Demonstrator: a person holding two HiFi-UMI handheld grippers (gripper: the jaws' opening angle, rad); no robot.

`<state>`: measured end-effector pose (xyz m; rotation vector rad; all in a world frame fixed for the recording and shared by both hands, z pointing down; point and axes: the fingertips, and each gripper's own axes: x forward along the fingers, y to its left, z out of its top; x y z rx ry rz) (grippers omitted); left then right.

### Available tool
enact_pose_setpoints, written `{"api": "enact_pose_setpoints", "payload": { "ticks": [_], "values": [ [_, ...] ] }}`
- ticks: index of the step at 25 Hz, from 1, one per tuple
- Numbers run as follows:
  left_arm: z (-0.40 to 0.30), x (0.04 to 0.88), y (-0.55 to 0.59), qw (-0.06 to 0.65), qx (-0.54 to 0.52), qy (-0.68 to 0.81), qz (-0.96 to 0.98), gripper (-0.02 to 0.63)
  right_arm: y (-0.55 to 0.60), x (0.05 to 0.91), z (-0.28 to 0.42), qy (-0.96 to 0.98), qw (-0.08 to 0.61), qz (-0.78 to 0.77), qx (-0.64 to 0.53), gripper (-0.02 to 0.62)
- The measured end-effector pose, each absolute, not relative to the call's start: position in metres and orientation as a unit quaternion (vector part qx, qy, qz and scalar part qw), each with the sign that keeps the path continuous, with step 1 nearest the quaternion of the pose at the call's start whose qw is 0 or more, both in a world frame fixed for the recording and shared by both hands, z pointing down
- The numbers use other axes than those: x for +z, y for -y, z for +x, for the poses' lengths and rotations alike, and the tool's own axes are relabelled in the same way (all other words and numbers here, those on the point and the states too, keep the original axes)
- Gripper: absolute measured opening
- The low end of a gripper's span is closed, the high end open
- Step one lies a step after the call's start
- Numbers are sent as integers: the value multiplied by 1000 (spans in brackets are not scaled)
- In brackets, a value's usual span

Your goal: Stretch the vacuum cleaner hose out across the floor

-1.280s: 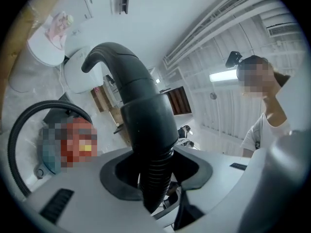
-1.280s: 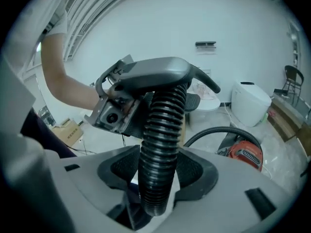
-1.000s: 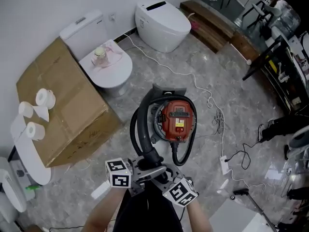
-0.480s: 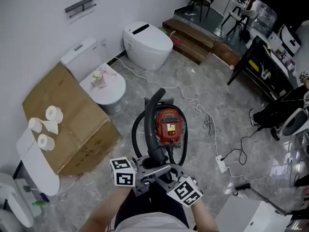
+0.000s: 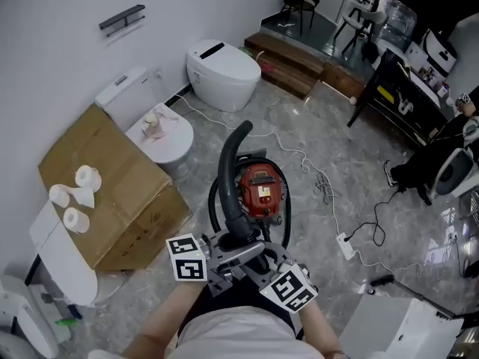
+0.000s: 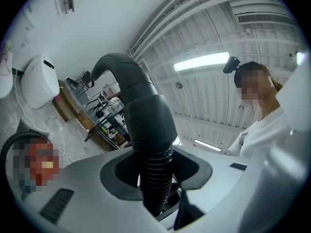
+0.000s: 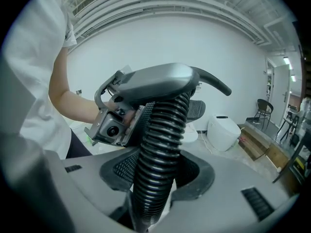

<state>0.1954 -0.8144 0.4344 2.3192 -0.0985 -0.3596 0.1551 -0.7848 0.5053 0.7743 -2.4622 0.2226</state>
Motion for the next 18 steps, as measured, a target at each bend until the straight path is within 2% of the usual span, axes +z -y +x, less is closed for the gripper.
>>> {"api": "enact_pose_setpoints", "payload": {
  "ticks": [5, 18],
  "values": [
    [201, 428, 821, 366, -137, 40, 920, 169, 794, 499, 160, 909, 266, 311, 78, 189],
    [251, 402, 799, 373, -125, 5, 919, 170, 775, 472, 208, 904, 257, 335, 70, 189]
  ]
}}
